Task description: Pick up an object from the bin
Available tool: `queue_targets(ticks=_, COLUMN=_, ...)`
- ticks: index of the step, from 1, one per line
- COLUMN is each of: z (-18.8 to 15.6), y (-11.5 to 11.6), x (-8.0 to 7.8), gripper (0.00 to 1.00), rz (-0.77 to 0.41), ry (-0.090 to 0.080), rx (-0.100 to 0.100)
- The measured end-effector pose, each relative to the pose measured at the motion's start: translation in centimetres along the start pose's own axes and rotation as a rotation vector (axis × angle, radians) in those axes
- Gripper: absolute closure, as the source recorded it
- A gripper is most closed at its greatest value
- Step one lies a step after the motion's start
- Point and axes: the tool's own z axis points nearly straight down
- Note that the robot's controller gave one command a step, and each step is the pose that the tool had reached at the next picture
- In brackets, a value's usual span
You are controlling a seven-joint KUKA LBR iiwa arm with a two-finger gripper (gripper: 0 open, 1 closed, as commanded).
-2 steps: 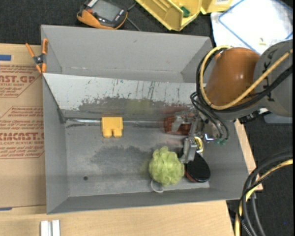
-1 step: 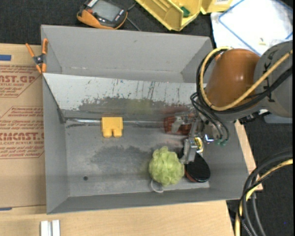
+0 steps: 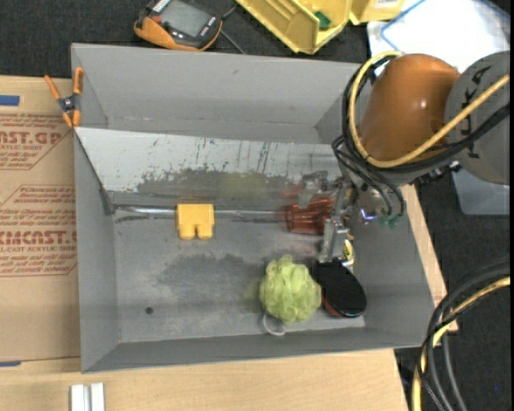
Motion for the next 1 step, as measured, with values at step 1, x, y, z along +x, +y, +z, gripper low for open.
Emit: queue_targets(ticks=1, z=1.53, y=-0.17, x=1.64, gripper=0.00, rz=-0.008, ry=-0.011, rx=0.001)
